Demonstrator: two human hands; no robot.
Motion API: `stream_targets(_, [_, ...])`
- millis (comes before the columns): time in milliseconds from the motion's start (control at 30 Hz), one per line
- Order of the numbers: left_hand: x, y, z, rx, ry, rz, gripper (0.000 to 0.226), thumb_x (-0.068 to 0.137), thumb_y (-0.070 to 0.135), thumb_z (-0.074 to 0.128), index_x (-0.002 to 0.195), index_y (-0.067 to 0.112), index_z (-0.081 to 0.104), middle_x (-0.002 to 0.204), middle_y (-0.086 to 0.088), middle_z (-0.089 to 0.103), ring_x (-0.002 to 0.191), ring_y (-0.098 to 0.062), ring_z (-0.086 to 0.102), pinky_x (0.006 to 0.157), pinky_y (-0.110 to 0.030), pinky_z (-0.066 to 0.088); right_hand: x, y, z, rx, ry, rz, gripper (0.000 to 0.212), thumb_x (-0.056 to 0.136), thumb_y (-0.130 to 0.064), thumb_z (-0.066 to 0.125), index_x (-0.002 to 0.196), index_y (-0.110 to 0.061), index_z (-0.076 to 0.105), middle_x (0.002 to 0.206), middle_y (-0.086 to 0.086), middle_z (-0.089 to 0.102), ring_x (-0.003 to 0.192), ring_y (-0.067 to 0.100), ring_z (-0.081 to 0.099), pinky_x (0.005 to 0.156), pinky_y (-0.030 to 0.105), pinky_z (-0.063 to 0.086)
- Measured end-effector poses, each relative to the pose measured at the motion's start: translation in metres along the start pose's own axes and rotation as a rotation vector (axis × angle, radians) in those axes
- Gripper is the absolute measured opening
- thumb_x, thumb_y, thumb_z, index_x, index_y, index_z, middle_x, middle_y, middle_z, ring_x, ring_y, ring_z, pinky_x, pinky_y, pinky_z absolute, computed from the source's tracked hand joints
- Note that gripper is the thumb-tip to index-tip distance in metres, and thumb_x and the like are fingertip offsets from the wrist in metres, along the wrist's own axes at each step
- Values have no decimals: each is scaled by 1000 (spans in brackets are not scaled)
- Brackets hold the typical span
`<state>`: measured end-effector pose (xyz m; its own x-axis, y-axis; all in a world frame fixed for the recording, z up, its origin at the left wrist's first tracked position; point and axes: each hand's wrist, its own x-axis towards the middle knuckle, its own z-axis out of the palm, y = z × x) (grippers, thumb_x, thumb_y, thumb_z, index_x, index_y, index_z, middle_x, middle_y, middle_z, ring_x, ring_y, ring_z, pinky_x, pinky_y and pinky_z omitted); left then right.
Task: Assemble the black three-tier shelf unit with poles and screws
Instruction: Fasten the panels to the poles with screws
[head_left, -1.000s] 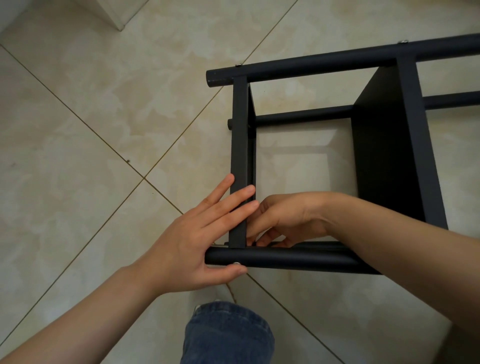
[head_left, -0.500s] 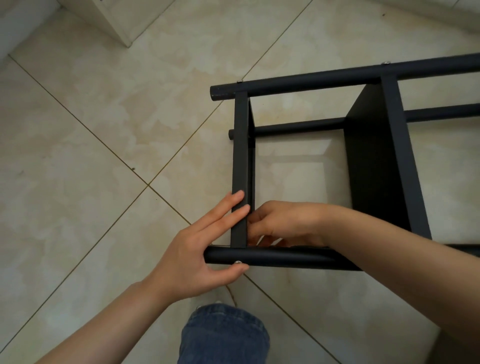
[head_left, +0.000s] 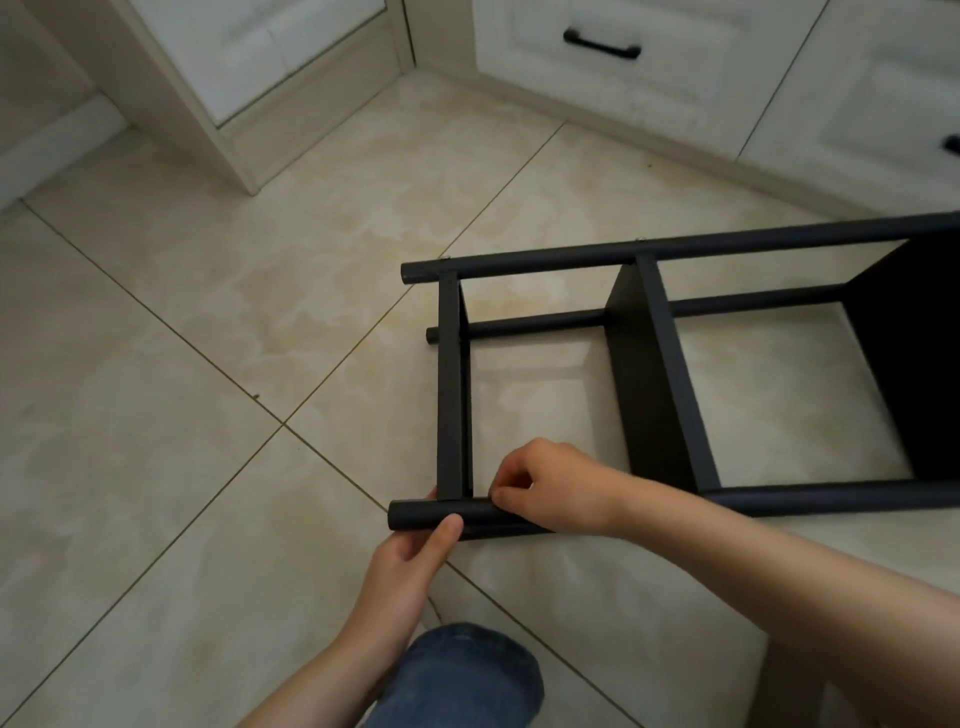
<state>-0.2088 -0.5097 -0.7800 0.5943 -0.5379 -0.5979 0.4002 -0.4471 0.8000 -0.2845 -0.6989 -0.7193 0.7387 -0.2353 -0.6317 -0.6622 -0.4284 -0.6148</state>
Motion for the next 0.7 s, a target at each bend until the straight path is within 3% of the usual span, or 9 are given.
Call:
stream_targets(133, [-5,11,7,-108,-44,-3,76,69,57,66,137,26,57,118,11,74,116,-3,65,95,-24,47,-23,0,1,-126,69,-67,26,96,-28,59,121,-27,63,107,-3,68,94,15,63,86,35,56])
stream_targets(233, [-5,23,12,-157,-57,10,55,82,53,56,136,43,51,125,14,69,122,-2,60,102,-26,44,-34,0,4,-310,200,-132,30,97,-23,54,126,-31,56,108,-3,63,97,19,60,89,41,52])
stream_targets(367, [-8,32,14,-146,-63,20,39,104,39,43,142,43,41,130,11,63,122,-2,56,104,-26,41,-42,1,10,-508,277,-143,43,98,-14,52,136,-33,45,112,-1,57,102,25,55,91,46,47])
stream_targets(467, [-13,39,14,-96,-78,38,37,97,47,47,134,44,47,125,16,63,115,4,56,103,-24,41,-48,0,9,-546,305,-133,49,96,-9,56,138,-32,42,112,-1,56,102,25,55,94,48,47])
stream_targets(567, [-19,53,13,0,-65,61,37,79,64,50,109,46,59,118,22,62,116,1,54,113,-33,38,-57,-3,1,-554,334,-143,50,95,-8,59,136,-30,42,111,0,56,101,25,55,96,50,47])
stream_targets(700, [-29,84,18,98,-68,158,40,77,70,47,117,66,47,117,34,56,116,8,50,110,-30,36,-75,-11,-19,-549,391,-150,50,93,-4,61,131,-29,41,108,0,55,99,24,53,96,51,48])
